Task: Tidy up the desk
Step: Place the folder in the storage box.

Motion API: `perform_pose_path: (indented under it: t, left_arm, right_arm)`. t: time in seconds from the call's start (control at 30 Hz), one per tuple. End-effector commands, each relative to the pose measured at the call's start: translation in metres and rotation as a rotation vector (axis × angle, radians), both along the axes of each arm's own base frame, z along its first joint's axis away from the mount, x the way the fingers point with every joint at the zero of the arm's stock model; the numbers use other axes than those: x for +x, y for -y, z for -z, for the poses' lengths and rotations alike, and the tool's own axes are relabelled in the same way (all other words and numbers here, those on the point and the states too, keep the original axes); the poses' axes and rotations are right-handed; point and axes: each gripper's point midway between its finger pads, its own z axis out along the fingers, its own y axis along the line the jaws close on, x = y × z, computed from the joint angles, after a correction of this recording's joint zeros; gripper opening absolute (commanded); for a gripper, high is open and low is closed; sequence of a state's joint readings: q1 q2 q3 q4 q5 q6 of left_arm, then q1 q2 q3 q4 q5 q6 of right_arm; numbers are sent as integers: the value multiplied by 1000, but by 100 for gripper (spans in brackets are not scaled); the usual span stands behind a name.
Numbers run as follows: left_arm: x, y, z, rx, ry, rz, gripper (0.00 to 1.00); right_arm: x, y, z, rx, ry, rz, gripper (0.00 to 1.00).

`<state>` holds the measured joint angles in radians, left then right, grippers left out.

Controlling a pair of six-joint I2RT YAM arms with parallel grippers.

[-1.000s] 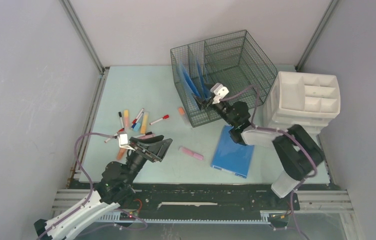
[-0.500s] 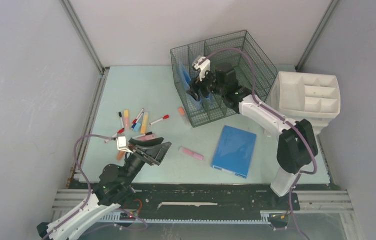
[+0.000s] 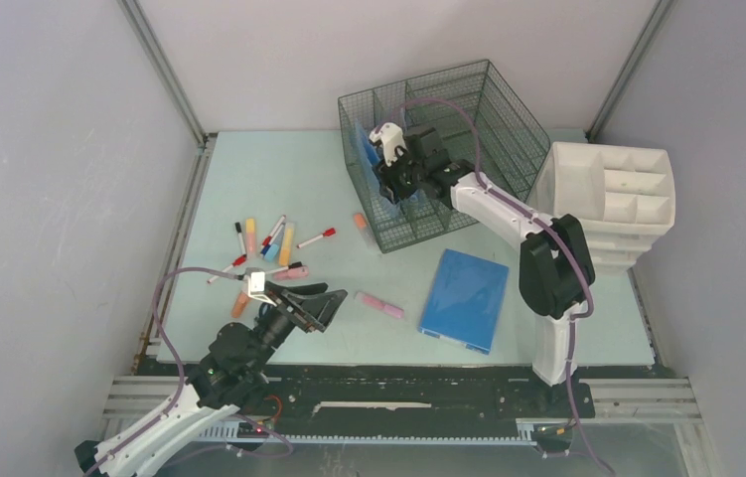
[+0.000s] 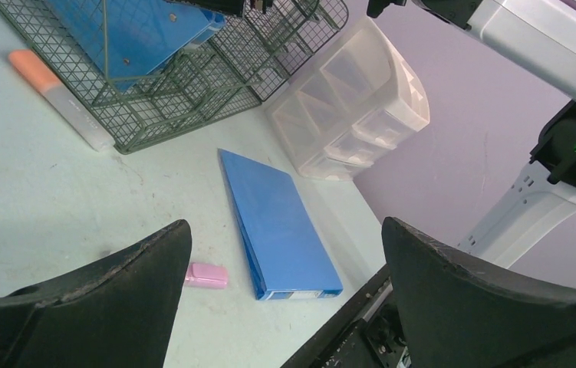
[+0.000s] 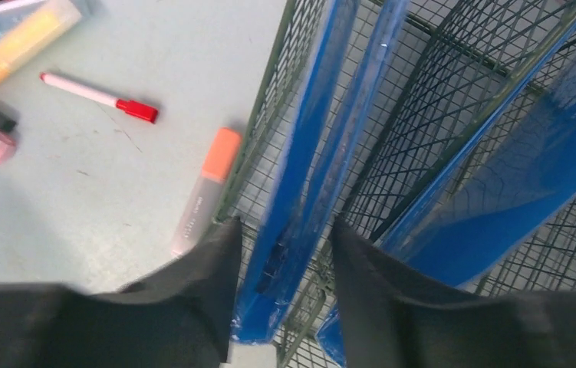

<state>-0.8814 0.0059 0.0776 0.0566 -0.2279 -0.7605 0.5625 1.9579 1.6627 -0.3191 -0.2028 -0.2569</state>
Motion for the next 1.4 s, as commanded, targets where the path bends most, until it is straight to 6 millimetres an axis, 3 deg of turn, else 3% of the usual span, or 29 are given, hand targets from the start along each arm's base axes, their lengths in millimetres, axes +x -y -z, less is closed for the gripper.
perform_pose_path:
  t: [0.0,0.13,0.33,0.5,0.77,1.07,1.37]
  left_arm:
    - [-11,-9,-32,-95,99,12,100]
    - [-11,-8,-31,-85,100,15,100]
    - [-11,-9,-29,-76,99,16,100]
    - [-11,-9,-28,-69,100,16,100]
    - [-13,-10,-29,-66,101,18,100]
    - [-12,-12,-25,-48,94,10,100]
    - [-13,-13,-25,-41,93,10,100]
  right_arm:
    - [13,3,-6,-32,34,42,45]
    - [17,5,-12,-41,55,68,18]
    - [19,10,-39,-59,88,92,3]
    - [19,10,-51,-95,93,90,1]
    - [19,5,-22,-176,13,65,2]
    - [16,8,-9,-246,-30,30,4]
    - [13,15,-27,-237,11,60,0]
